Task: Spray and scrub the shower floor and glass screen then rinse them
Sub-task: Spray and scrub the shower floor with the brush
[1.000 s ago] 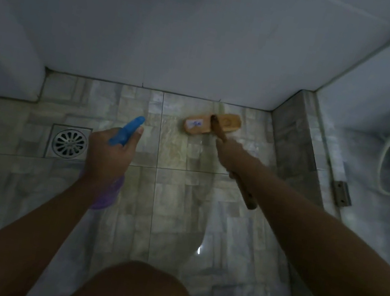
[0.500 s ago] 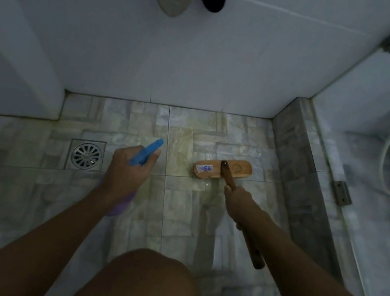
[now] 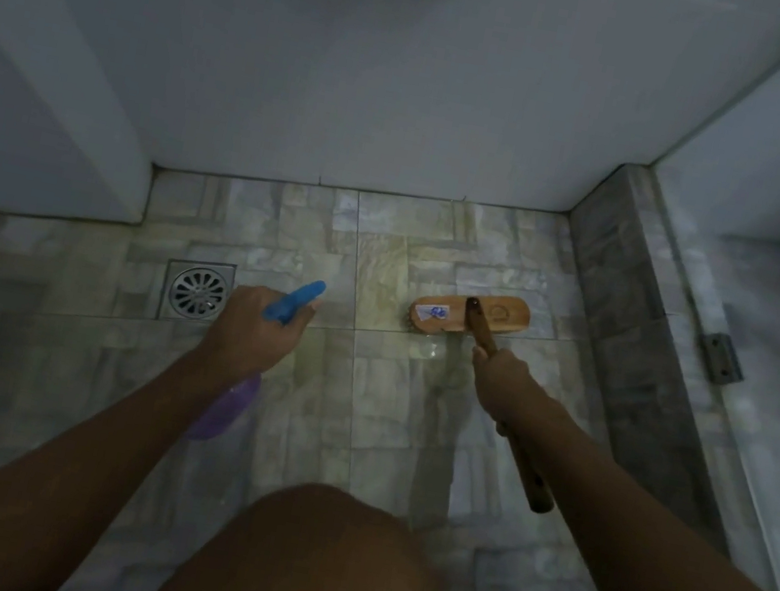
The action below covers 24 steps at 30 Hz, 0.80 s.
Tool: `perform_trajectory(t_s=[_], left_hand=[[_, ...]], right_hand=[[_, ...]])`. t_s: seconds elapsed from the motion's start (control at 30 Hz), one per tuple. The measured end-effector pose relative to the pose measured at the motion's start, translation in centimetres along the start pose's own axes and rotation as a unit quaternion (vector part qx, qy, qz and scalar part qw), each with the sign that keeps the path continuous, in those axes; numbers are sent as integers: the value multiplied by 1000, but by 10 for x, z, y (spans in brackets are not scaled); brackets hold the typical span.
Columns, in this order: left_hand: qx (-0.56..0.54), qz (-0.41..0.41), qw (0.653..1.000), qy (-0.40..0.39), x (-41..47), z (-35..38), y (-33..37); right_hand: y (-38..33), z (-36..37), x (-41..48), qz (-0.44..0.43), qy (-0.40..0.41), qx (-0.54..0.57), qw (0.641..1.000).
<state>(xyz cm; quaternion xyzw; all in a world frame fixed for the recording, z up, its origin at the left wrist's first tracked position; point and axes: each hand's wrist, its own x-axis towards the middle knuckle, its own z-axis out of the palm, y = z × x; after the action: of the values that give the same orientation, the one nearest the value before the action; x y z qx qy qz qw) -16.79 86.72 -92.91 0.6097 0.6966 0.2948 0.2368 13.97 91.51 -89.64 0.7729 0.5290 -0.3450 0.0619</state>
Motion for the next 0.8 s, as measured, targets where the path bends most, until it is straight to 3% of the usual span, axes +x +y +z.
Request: perform_trajectory(t_s=[0.27,0.47,0.6,0.7,0.8], left_hand=[[29,59,998,10,-26,-29,-29],[-18,21,989,145,-34,-56,-38],[-22,-11,972,232,-31,-65,-45],[-25,0,968,250,-31,-65,-45],[-20,1,969,246,-29,-61,-49]], right_hand=[[-5,5,-6,19,10,5,1000],[-11,33,-39,-49,-65,-97,992],[-35,72,-86,-103,-118,-78,985],[-71,63,-55,-116,-101,-64,986],[-125,42,-9,-76,-55,-13,996]])
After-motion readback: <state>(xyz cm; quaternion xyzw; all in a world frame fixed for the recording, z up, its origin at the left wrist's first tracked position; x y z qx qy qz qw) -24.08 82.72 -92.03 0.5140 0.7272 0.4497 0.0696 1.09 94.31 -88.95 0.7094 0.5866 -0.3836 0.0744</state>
